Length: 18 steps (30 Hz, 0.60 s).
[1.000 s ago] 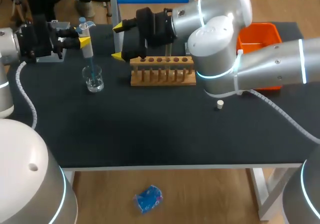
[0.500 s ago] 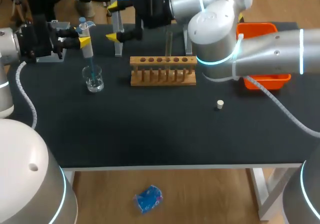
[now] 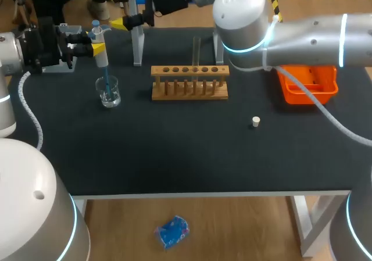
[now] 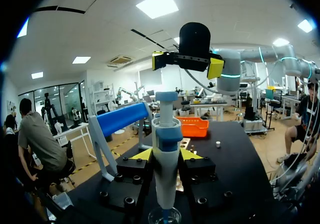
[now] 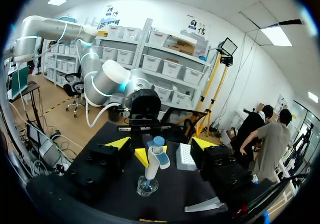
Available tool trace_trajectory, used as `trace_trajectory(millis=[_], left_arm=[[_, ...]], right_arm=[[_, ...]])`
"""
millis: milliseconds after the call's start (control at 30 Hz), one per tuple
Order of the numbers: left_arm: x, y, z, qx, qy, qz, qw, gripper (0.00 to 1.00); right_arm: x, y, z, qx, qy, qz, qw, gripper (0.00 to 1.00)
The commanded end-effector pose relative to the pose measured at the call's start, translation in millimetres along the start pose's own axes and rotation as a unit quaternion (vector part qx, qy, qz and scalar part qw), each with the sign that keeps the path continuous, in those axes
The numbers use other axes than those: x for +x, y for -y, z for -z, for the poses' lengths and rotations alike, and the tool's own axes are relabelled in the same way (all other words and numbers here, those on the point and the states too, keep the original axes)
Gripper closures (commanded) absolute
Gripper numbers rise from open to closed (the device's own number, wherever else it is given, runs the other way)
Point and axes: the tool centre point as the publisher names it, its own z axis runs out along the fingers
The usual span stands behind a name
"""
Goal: Invert the test tube, pick up the pipette, mount the tip to pipette, aspirate from beaker and dispense into the tube, eject the tip, return the pipette, and cap with the stopper.
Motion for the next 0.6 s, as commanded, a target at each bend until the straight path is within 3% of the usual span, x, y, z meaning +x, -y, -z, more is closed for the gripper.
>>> trace_trajectory(millis=[33, 267, 600], left_arm=[[-0.4, -0.6, -0.2, 0.001, 0.0, -0.001, 1.0, 1.0], [-0.4, -0.6, -0.2, 0.001, 0.0, -0.001, 1.0, 1.0], [-0.4, -0.6, -0.2, 0.001, 0.0, -0.001, 1.0, 1.0]], right_arm=[[-8.9, -4.9, -9.6, 0.03, -0.027, 0.0, 0.999, 1.0], [-14.3, -5.8, -11.5, 0.065, -0.046, 0.005, 0.997, 1.0], [-14.2, -5.9, -29.0, 0.064, -0.067, -0.003, 0.996, 1.0]])
